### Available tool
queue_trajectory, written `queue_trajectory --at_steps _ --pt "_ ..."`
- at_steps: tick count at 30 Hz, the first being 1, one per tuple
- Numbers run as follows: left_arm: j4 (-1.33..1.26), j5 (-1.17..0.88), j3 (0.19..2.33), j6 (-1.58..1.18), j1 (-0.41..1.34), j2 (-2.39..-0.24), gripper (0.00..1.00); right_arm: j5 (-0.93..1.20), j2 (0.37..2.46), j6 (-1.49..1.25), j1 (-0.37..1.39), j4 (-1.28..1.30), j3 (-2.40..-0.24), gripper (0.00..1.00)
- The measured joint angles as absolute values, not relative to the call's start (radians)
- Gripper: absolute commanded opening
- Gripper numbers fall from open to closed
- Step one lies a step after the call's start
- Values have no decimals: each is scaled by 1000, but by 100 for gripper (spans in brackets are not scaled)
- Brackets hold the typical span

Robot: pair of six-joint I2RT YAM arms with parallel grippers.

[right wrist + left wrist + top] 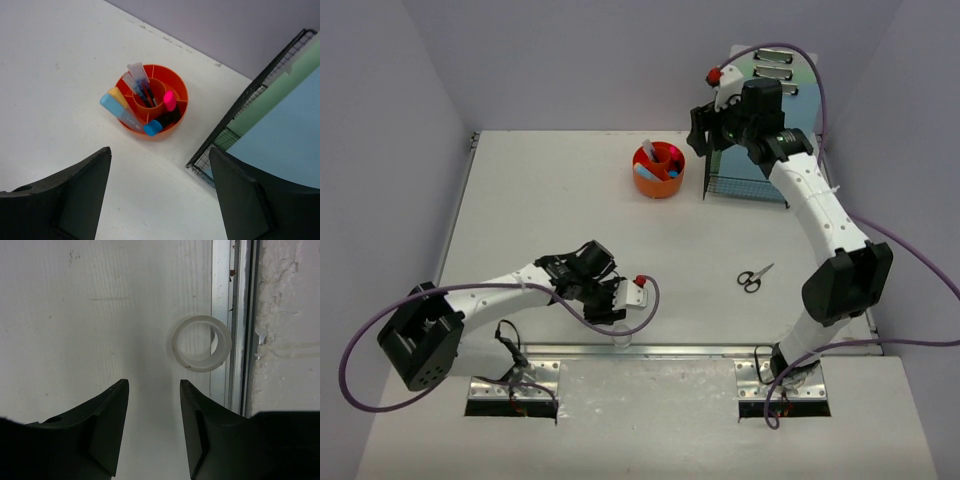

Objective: Organize the desk

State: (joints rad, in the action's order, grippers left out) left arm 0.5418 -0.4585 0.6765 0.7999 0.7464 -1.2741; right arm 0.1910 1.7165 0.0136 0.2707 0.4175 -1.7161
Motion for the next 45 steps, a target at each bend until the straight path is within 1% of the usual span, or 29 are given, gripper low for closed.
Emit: queue_trajectory --at_steps 3,5,7,10,20,27,30,37,40,41,42,45 --pt "511 -425 678 761 746 -1335 40 207 1688 0 249 417 -1655 78" --pt "494 -402 685 733 746 -1368 39 221 1659 -1 243 420 -1572 78" --pt "488 -387 697 716 746 -1394 39 232 1632 -1 242 430 -1491 78" --pt "490 -390 723 702 746 -1413 39 244 1619 -1 240 451 -1433 78" --pt "545 -488 758 712 750 -1406 39 271 1613 -11 208 451 -1420 77" --pt "573 -492 759 721 811 -1414 38 278 1613 -24 201 451 -1420 77" --pt "561 -474 759 712 841 -1428 34 282 1613 -25 199 451 -1420 77" --pt "499 -370 749 662 874 -1501 19 289 1613 -26 194 451 -1420 76" --pt "466 -310 739 636 885 -1519 7 299 1613 -26 192 451 -1420 75" --pt "455 -294 738 626 887 -1527 1 303 1612 -26 192 451 -1420 75" --pt "444 -281 739 617 888 -1529 0 311 1611 -27 192 451 -1419 74" --pt "421 -249 739 588 890 -1531 0 340 1600 -27 192 450 -1402 71"
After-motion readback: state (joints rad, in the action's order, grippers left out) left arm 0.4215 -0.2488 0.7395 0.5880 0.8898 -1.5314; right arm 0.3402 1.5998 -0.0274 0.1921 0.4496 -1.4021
